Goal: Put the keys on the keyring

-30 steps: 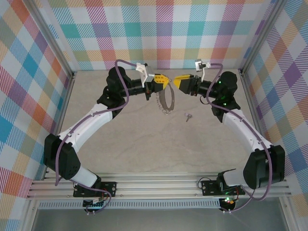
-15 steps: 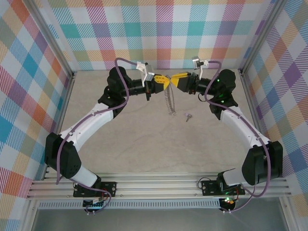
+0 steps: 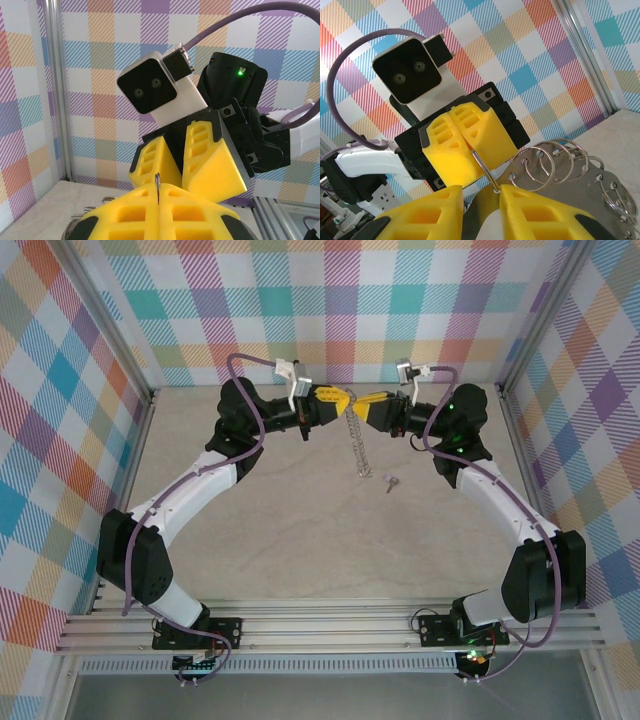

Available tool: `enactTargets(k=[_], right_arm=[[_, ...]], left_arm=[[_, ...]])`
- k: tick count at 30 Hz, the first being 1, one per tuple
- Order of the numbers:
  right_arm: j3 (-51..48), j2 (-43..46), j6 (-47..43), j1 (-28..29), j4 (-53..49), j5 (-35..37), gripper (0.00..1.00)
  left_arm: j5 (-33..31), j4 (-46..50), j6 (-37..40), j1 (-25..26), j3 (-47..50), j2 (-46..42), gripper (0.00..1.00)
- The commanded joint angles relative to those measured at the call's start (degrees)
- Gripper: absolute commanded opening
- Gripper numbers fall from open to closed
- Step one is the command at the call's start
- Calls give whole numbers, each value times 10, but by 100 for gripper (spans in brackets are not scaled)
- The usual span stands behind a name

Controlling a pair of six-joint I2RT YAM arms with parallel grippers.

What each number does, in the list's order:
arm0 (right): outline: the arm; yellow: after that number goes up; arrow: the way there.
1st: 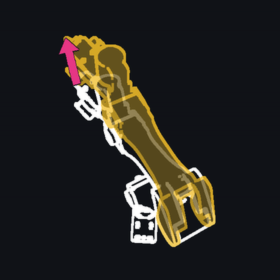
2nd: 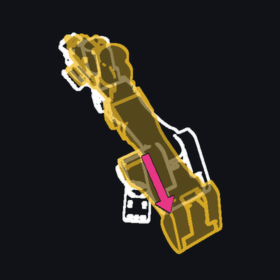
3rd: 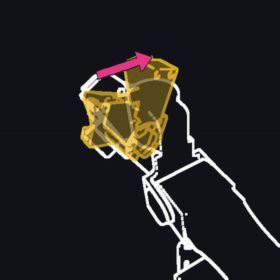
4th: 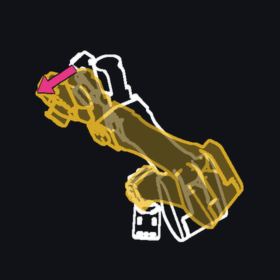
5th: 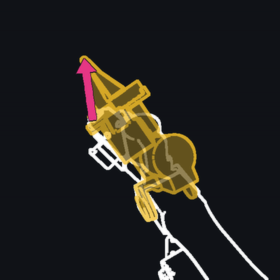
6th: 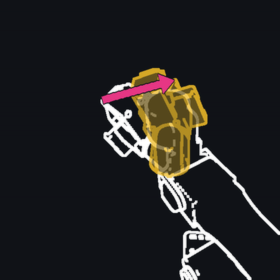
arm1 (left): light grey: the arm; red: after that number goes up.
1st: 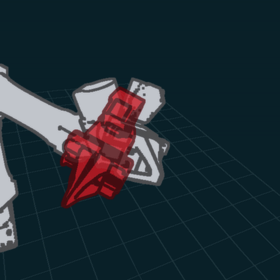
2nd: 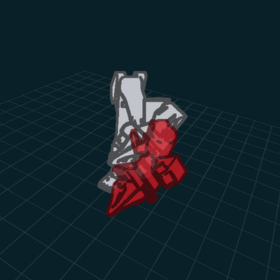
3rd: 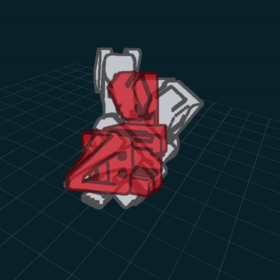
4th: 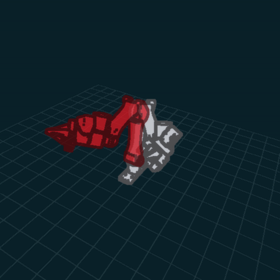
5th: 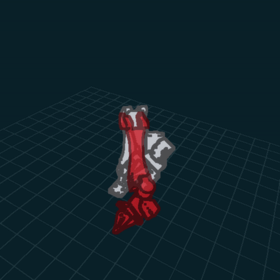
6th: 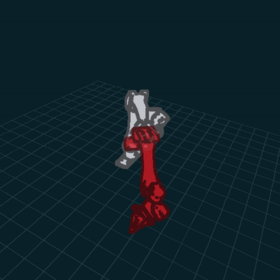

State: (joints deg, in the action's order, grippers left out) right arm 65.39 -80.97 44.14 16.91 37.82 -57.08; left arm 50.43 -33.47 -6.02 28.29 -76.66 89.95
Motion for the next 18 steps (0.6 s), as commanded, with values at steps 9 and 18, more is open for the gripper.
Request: enactTargets(k=[9, 18], right_arm=[[20, -2, 5, 3, 41, 11, 26], [23, -12, 20, 4, 62, 6, 5]], left_arm=[[34, -23, -10, -3, -24, 2, 0], [38, -6, -3, -4, -28, 0, 0]])
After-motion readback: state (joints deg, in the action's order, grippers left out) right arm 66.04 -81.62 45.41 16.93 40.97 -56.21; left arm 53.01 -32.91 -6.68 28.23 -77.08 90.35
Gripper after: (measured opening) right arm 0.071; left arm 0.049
